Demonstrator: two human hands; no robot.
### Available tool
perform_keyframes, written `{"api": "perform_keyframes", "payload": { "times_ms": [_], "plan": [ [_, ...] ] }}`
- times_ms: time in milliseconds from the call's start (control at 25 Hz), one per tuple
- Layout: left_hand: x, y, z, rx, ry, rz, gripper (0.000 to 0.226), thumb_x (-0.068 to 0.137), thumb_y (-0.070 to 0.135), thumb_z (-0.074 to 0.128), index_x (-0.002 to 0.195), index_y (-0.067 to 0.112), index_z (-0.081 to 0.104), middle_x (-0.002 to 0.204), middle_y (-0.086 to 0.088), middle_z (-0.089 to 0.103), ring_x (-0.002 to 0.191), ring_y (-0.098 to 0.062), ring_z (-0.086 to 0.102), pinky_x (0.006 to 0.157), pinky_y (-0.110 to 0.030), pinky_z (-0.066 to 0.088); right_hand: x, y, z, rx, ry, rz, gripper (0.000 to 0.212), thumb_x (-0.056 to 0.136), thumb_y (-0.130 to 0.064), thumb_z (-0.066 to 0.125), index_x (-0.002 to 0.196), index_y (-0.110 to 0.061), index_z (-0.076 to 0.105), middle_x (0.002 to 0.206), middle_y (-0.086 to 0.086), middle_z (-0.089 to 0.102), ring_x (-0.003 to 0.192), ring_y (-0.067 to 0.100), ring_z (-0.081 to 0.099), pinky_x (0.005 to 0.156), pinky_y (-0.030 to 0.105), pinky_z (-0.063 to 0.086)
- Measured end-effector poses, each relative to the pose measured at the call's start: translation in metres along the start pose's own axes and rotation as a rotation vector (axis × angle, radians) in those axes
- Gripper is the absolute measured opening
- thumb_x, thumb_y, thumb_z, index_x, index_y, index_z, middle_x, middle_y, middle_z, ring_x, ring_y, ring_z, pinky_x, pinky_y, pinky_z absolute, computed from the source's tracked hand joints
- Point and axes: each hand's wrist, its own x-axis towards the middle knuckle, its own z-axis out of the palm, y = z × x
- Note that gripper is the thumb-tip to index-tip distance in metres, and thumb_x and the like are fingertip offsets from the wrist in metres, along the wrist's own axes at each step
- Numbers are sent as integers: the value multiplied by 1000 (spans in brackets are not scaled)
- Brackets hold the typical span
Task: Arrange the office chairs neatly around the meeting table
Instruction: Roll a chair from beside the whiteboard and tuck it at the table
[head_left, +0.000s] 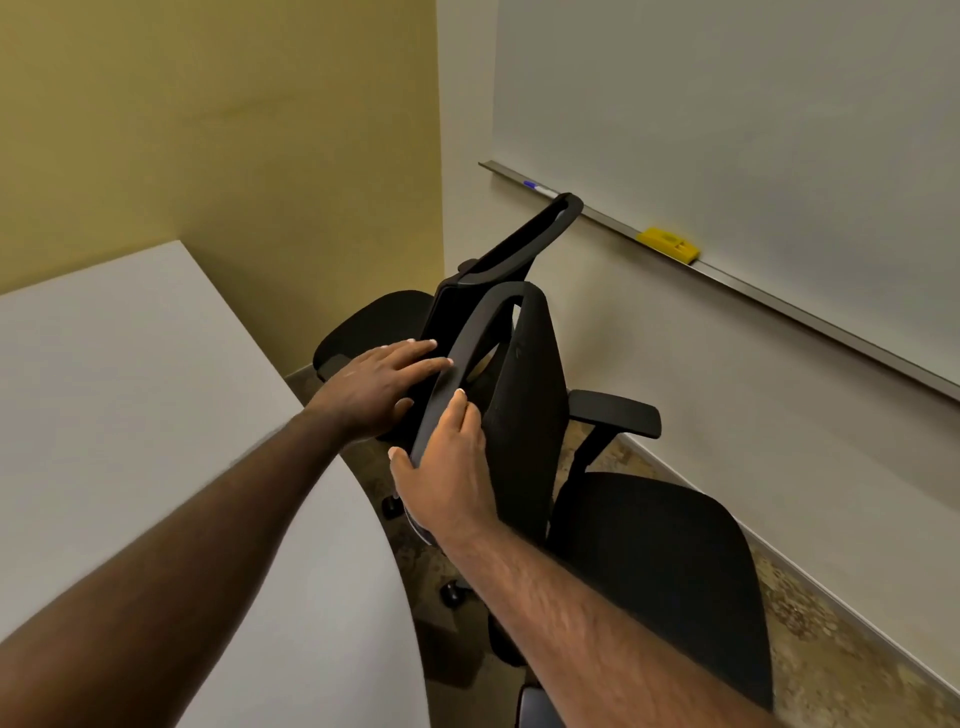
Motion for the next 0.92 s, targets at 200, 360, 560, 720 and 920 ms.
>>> {"api": "perform_keyframes", "payload": {
  "times_ms": [200,360,560,720,920],
  "plan": [
    [42,-11,11,63,-43,152,83,85,12,66,149,35,18,160,2,9,145,-20,6,117,-44,16,18,-11,16,-184,38,196,104,78,-47,71,148,-4,7,143,16,38,117,26,49,82,33,48],
    [57,-11,18,50,-66,194,80,86,15,66,148,37,21,160,5,4,145,-20,2,117,-46,12,17,-10,17,-265,54,234,71,78,-34,72,131,-7,33,97,8,63,69,17,60,53,29,51],
    [51,2,21,-111,-11,184,63,84,12,68,139,24,41,158,0,16,145,-24,6,115,-45,10,3,-9,11,-221,-4,270,47,80,-30,70,111,-10,42,76,2,50,50,11,43,39,24,36],
    [38,18,18,-174,21,237,33,84,20,69,115,16,59,150,-6,38,144,-30,14,115,-53,17,-25,-1,7,-192,-54,273,47,81,-32,71,113,-9,47,92,6,63,59,14,48,44,25,43],
    [12,40,16,-96,-19,292,24,76,19,78,97,12,68,119,-13,63,136,-34,34,114,-52,22,-64,12,-2,-206,-73,242,40,86,-48,62,104,-12,61,88,5,67,61,16,58,53,30,54]
  ]
}}
